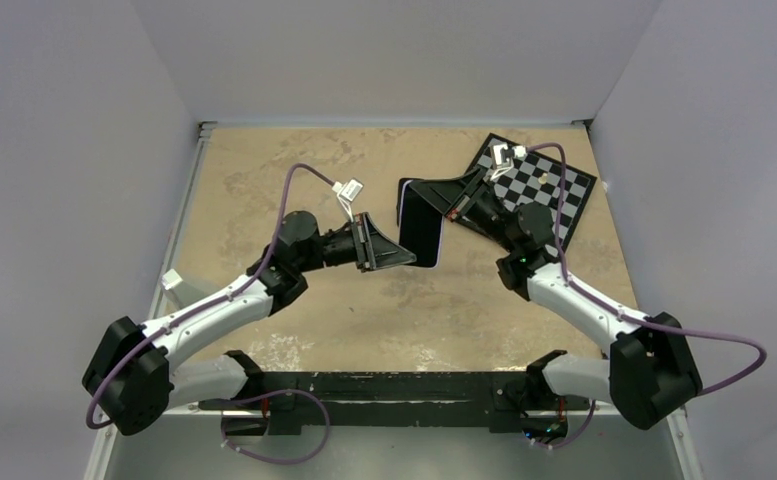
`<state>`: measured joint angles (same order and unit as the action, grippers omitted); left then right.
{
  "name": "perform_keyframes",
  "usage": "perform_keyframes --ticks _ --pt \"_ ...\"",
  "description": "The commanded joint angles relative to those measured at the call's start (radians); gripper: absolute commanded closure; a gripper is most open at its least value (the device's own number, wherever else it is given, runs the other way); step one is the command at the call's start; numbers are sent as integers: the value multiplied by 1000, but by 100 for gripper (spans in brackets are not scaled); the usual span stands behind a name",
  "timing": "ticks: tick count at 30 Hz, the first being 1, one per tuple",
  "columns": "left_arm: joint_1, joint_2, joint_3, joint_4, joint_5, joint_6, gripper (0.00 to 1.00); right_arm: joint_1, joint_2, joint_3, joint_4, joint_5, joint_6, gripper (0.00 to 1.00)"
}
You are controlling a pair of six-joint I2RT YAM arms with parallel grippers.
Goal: Take the phone out of the phone case
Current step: Remove the phone case from the phone.
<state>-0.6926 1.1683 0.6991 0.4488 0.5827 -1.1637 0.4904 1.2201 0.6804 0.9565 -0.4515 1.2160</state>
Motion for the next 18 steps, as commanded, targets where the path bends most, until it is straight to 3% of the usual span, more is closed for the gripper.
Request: perform_keyframes --ticks 1,8,13,14,18 --pt "21 -29 35 313 -287 -55 77 114 -29 -10 -60 -183 36 100" --pt "21 -51 22 302 -317 -4 74 119 -28 1 -146 -208 3 100" --pt "21 -51 37 312 -285 22 100 119 -28 41 -272 -254 -81 100" --pt "21 -56 38 309 -283 25 100 119 -35 57 -324 -258 -116 96" --pt "21 -85 32 286 -295 43 100 119 -69 145 -650 -240 -307 55"
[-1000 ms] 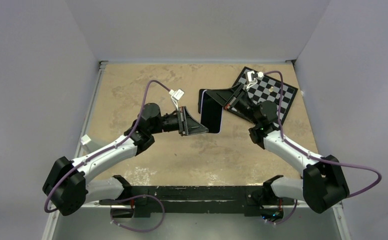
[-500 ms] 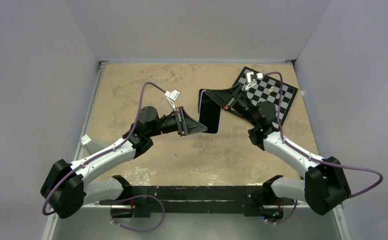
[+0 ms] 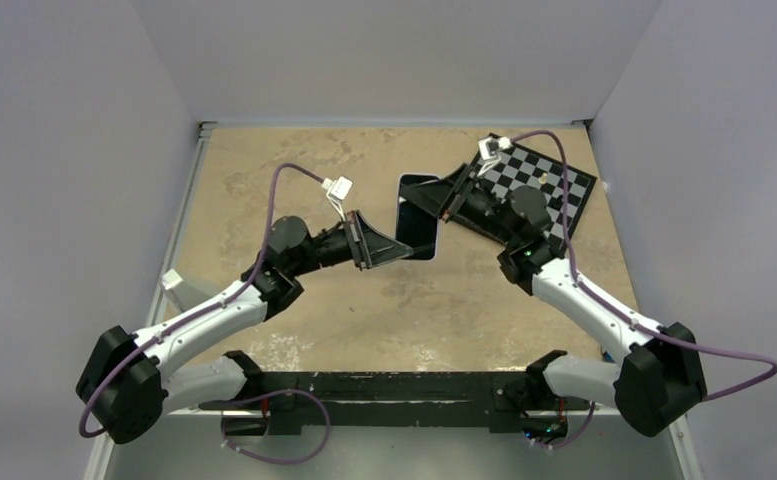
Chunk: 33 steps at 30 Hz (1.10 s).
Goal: Take the phone out of the phone case
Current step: Remove the phone case from the phone.
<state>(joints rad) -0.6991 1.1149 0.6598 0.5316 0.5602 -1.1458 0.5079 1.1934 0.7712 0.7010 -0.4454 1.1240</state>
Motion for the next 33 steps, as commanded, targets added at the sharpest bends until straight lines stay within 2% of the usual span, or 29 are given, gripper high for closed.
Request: perform_keyframes --ticks 1,3,5,10,15,20,24,28,33 --pt "27 -40 71 188 -276 33 100 99 -57 59 -439 -234 -248 44" --pt "27 -62 73 150 -285 57 100 97 -97 40 -486 -220 -285 32" --pt "27 -84 73 114 -295 81 100 96 -145 -6 -484 -228 -298 28" --pt "26 -103 78 72 -291 97 100 96 -248 -149 -342 -242 -254 27" --pt "27 -103 85 53 -238 72 100 48 -300 -152 -324 -214 -244 28" --pt "27 -114 86 33 -148 61 100 -40 -313 -134 -282 -257 -238 35" --pt "27 -119 68 52 -105 46 100 -45 -255 -66 -302 -322 -295 47" --pt "27 -108 67 66 -65 31 100 -45 -235 -64 -241 -349 -285 56" --pt "29 -103 66 87 -44 0 100 -45 -229 -69 -234 -385 -324 75"
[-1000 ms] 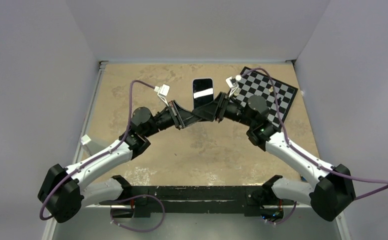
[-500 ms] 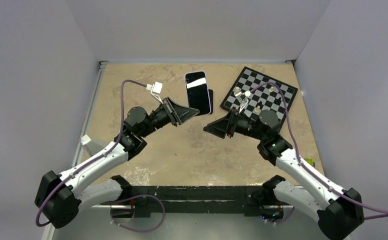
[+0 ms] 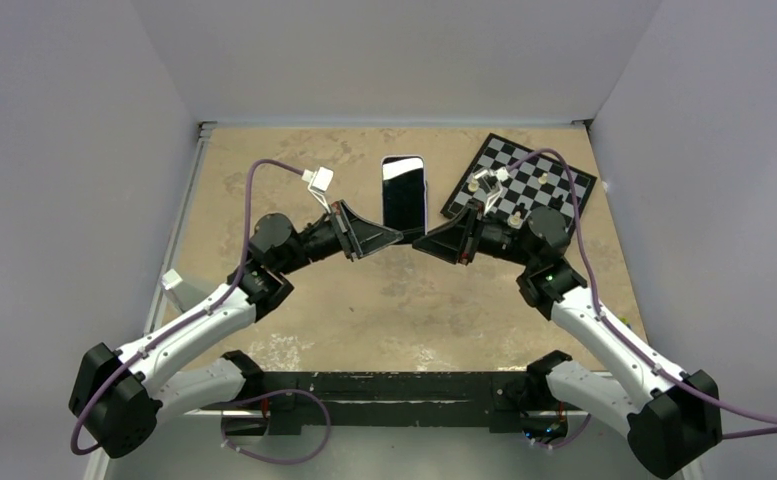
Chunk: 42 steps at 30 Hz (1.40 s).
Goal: Take the phone out of the phone case
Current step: Remove the phone case from the phone.
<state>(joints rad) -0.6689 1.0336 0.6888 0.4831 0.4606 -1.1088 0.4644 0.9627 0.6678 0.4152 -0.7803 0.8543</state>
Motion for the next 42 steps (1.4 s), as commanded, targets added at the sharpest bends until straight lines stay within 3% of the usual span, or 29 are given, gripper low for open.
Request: perform_keyframes --ticks 1,4,12,18,27,33,37,42 --pt "-1 -22 40 128 61 -44 100 -2 1 35 46 -56 -80 83" --pt "9 -16 50 98 91 -109 100 0 -8 34 55 -96 -174 100" --pt "19 10 21 188 198 -383 100 2 -47 30 62 -148 -459 100" --pt "21 -13 23 174 211 -411 100 8 -8 96 -70 -74 -619 100" --pt "21 -13 29 181 224 -423 100 7 -41 49 -99 106 -668 100" --pt "20 -31 9 168 185 -364 100 7 -64 -23 23 166 -472 99" --pt "20 -56 -33 233 87 -326 100 29 -106 -175 358 64 -142 60" --pt "19 -67 31 102 88 -169 100 40 -258 -204 254 116 0 37"
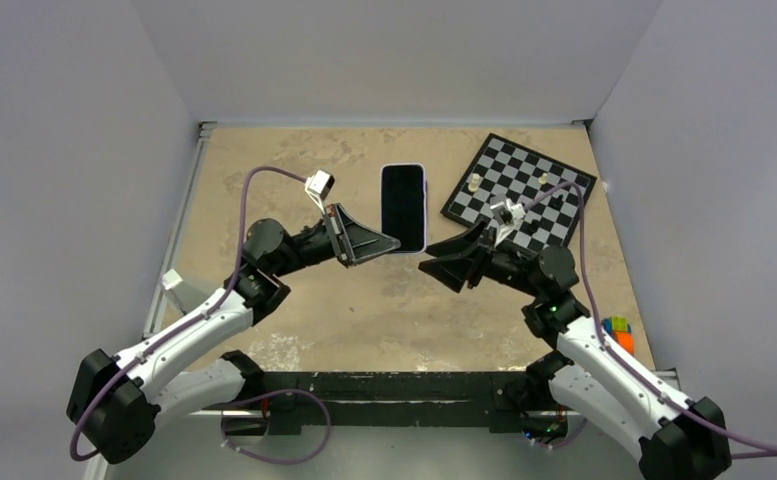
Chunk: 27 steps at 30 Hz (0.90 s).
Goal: Take the phone out of the phone case
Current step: Remove the phone case from the phone.
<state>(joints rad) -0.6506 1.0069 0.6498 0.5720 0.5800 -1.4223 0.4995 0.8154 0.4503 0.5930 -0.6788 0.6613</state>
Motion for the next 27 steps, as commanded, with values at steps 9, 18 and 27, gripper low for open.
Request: perform_keyframes --ticks 9,18,27 --pt "1 -73 98 -62 -25 276 100 6 -48 157 -56 -99 231 38" --pt "0 -103 104 -84 -15 287 100 6 2 241 -218 -43 134 40" --pt "0 -93 119 -92 8 276 100 7 85 250 -80 -140 165 57"
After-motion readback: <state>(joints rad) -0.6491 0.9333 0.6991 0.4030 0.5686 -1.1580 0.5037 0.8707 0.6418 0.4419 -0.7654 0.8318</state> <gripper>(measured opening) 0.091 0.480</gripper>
